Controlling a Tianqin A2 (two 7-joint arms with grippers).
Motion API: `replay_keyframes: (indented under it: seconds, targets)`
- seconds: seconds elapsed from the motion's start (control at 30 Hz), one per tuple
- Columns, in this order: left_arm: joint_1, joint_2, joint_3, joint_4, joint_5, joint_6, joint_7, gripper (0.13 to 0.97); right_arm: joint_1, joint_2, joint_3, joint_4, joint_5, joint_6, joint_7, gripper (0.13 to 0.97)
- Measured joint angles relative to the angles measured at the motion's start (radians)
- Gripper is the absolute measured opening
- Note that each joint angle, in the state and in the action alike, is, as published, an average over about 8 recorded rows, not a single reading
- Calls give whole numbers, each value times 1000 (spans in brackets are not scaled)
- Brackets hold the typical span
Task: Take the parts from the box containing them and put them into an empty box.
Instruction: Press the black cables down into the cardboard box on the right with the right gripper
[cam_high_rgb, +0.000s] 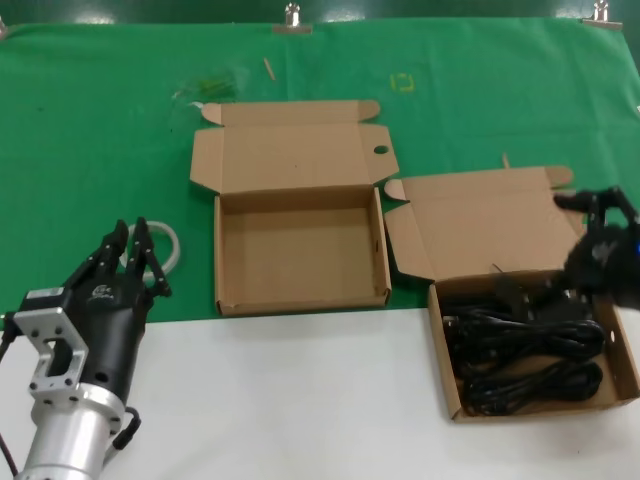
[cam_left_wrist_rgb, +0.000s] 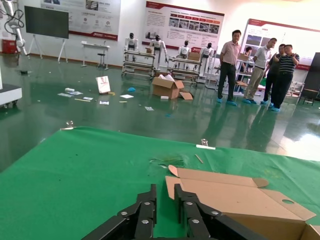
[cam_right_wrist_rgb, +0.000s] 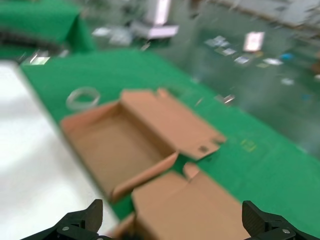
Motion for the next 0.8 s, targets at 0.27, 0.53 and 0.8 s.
replay_keyframes:
  seconds: [0.27, 0.53, 0.8]
  targets:
    - [0, 0, 0, 0, 0, 0, 0, 193, 19, 41, -3, -28, -52, -233, -159, 966]
    - [0, 0, 0, 0, 0, 0, 0, 162, 61, 35, -9, -122, -67, -463, -392, 966]
    - [0, 0, 0, 0, 0, 0, 0, 156, 160, -30, -23, -256, -123, -584, -531, 966]
